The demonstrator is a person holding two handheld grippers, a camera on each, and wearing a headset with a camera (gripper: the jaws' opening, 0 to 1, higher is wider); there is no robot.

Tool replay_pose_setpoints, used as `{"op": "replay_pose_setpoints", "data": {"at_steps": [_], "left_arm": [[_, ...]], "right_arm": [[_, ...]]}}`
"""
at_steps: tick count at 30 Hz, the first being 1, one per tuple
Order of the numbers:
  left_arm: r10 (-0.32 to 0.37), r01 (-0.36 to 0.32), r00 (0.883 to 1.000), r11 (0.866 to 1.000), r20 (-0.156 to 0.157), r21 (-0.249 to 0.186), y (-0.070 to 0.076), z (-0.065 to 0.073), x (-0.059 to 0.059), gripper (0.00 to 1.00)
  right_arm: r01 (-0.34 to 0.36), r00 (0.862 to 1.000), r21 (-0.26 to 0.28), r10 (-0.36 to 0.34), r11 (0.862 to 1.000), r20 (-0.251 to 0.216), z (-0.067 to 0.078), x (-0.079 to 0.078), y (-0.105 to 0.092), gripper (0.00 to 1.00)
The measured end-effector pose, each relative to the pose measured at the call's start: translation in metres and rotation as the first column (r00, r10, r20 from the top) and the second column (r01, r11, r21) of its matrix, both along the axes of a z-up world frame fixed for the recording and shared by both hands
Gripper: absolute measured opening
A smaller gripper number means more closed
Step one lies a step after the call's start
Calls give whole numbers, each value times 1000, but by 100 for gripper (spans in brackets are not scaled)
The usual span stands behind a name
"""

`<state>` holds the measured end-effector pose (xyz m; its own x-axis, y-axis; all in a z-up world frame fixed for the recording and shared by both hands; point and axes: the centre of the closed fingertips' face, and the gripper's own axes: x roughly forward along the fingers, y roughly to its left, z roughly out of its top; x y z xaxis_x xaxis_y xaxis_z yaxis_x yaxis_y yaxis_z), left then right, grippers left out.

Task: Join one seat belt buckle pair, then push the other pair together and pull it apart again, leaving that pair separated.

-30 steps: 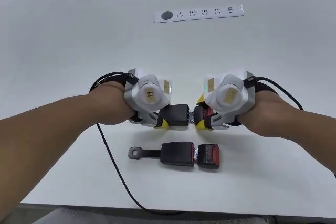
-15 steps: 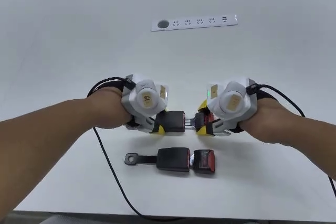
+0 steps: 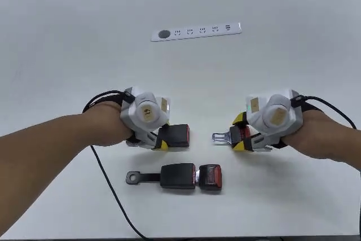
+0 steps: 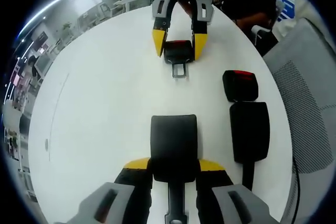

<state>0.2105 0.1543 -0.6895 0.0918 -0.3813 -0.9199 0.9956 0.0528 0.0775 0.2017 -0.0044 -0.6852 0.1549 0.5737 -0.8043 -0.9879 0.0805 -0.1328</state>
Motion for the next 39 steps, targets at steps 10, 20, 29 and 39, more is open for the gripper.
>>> {"op": "replay_pose_setpoints", "data": {"at_steps": [10,20,29,39], "left_arm": [[-5,5,1000,1000,9,13,0,0,0,32],[-31,27,998,996,47,82,-3,2,0,35],[128,-123,985,991,112,-48,10,32,-5,52],[342,-308,925,930,166,-203,45,70,-41,86]], "right_arm": [[42,999,-79,-42,996,7,-6,3,-53,33],[115,992,-88,-109,989,64,6,3,-55,44],[315,948,67,-318,947,31,22,-32,-43,52],[427,898,191,-440,884,29,47,-71,-21,69]]}}
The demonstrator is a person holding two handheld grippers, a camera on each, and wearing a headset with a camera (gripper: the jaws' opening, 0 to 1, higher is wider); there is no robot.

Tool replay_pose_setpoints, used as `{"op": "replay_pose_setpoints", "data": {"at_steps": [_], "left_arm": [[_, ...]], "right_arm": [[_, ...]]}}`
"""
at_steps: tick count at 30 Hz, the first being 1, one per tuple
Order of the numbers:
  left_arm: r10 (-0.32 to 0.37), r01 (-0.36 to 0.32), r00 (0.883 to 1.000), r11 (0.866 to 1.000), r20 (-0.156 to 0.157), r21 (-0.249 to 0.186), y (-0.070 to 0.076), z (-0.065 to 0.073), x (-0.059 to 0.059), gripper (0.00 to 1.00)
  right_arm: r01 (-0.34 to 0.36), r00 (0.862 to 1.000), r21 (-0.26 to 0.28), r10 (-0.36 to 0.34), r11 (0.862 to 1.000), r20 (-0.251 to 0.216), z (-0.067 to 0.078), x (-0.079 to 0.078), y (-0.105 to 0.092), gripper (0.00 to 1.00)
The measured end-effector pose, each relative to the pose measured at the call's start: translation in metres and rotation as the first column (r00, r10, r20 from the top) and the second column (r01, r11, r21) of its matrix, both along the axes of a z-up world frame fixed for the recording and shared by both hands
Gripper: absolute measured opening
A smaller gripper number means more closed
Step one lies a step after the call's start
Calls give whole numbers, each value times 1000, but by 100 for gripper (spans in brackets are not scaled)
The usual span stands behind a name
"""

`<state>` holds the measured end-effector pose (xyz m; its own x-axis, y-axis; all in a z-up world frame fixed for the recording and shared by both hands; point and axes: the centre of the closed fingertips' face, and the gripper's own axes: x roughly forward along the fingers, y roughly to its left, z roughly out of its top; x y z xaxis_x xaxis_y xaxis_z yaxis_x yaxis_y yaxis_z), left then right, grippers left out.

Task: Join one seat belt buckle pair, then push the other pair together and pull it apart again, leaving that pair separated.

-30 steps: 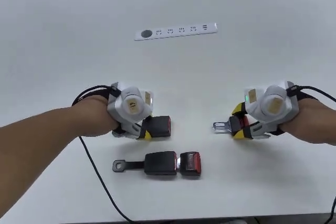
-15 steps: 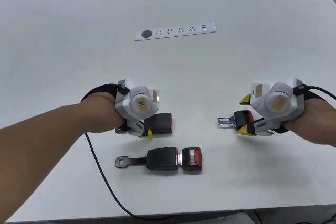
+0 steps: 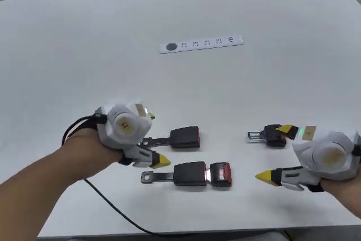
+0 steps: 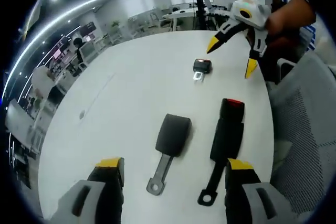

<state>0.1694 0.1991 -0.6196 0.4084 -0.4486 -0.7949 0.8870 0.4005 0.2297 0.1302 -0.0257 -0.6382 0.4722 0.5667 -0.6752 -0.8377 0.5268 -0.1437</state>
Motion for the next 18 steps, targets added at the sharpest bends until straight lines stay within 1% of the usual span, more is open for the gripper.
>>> {"op": "replay_pose_setpoints", "data": {"at_steps": [2,3,4,5,7,8,9,10,11,13,14,16,17,18], "left_arm": [[17,-17,1000,1000,-2,3,11,0,-8,85],[59,-59,998,998,-12,-27,18,3,-17,85],[66,-66,998,997,-16,-35,19,3,-19,86],[87,-89,996,994,-36,-59,25,4,-29,87],[110,-113,993,991,-44,-74,35,2,-37,90],[116,-119,992,990,-46,-78,35,3,-40,92],[139,-144,989,986,-59,-88,35,5,-48,93],[166,-172,984,979,-67,-107,37,5,-50,93],[179,-186,981,975,-70,-118,39,5,-52,94],[195,-203,978,970,-74,-131,41,4,-55,95],[213,-223,973,965,-84,-135,47,-2,-56,97],[221,-234,970,962,-100,-144,50,-7,-61,100],[222,-236,969,961,-105,-145,52,-10,-64,100],[225,-238,969,961,-102,-144,53,-12,-65,100]], "right_arm": [[8,1000,12,-7,1000,-4,1,-5,0,70],[12,1000,14,-12,1000,-10,3,-9,-1,72],[14,1000,13,-14,1000,-12,3,-10,-1,73],[19,1000,12,-19,1000,-14,3,-12,-4,75],[30,999,17,-29,999,-18,4,-15,-8,77],[35,999,17,-35,999,-21,3,-16,-9,78],[34,999,15,-34,999,-22,3,-18,-12,79],[35,999,14,-34,999,-25,3,-21,-15,79],[36,999,14,-36,999,-26,4,-22,-16,79],[42,999,19,-42,999,-16,6,-23,-21,83],[53,999,20,-53,998,-7,8,-22,-24,88],[87,996,18,-87,996,1,10,-17,-33,99],[88,996,23,-88,996,5,12,-17,-36,99],[111,994,23,-112,994,8,13,-17,-42,100]]}}
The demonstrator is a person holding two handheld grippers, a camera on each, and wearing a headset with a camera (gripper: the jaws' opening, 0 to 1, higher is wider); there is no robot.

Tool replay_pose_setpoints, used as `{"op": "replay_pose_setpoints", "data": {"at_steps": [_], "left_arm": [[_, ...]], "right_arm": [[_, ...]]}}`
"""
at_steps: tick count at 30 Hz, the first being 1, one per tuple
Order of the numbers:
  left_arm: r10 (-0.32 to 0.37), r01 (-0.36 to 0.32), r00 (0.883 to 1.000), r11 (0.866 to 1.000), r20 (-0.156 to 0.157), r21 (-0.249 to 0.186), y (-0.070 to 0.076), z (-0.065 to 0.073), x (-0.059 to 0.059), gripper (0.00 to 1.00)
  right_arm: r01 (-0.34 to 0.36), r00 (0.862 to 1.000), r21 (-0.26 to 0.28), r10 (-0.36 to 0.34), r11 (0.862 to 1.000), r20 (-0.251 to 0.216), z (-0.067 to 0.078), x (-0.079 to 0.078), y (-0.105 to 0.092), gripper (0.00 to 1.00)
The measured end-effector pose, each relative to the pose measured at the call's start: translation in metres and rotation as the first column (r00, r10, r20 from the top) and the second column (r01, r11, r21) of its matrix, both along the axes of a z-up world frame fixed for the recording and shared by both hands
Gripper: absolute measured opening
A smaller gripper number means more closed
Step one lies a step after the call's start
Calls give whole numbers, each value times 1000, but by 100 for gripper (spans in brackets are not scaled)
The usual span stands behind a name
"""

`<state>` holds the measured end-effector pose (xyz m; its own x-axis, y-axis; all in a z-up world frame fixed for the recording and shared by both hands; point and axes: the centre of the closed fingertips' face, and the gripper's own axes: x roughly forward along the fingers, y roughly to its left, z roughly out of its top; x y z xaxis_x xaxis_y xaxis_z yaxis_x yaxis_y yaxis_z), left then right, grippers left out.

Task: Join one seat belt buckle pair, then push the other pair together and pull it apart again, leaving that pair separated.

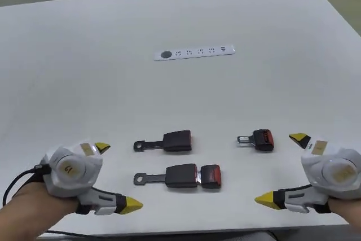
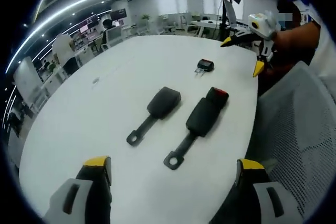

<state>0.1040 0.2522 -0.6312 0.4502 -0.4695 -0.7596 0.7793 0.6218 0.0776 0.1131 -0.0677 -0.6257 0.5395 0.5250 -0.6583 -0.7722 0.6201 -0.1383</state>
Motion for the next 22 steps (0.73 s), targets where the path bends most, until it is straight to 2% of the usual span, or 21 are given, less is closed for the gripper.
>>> {"op": "replay_pose_setpoints", "data": {"at_steps": [2,3,5,6,9,11,12,13,16,17,19,22], "left_arm": [[38,-39,999,999,35,23,7,1,3,100],[63,-64,997,998,44,12,7,2,4,100],[85,-85,996,996,26,-31,7,-1,3,100],[81,-80,996,996,26,-36,4,1,1,100],[52,-52,998,999,25,-10,-2,1,-8,100],[49,-49,998,999,31,2,4,-4,-9,100],[41,-40,998,999,44,-9,5,-5,-8,100],[29,-28,998,999,61,-29,3,-4,-8,100],[30,-28,998,999,58,-28,2,-2,-11,100],[25,-23,998,999,65,-34,5,-5,-9,100],[39,-36,997,998,63,-42,-4,6,-14,100],[53,-50,997,997,61,-52,0,1,-11,100]], "right_arm": [[-1,1000,15,1,1000,4,2,-5,-3,100],[3,1000,16,-3,1000,2,1,-6,-4,100],[27,999,10,-27,1000,-27,-5,-10,-7,100],[33,999,11,-32,999,-25,-5,-11,-7,100],[44,999,27,-43,999,-14,-2,-15,-5,100],[54,998,18,-54,998,-8,-8,-11,-10,100],[54,998,16,-54,998,-11,-11,-11,-12,100],[67,997,12,-67,998,-35,-15,-13,-14,100],[72,996,16,-71,997,-46,-16,-14,-13,100],[71,997,13,-70,997,-45,-16,-15,-12,100],[69,997,25,-68,997,-41,-13,-16,-9,100],[66,997,30,-65,997,-38,-12,-16,-7,100]]}}
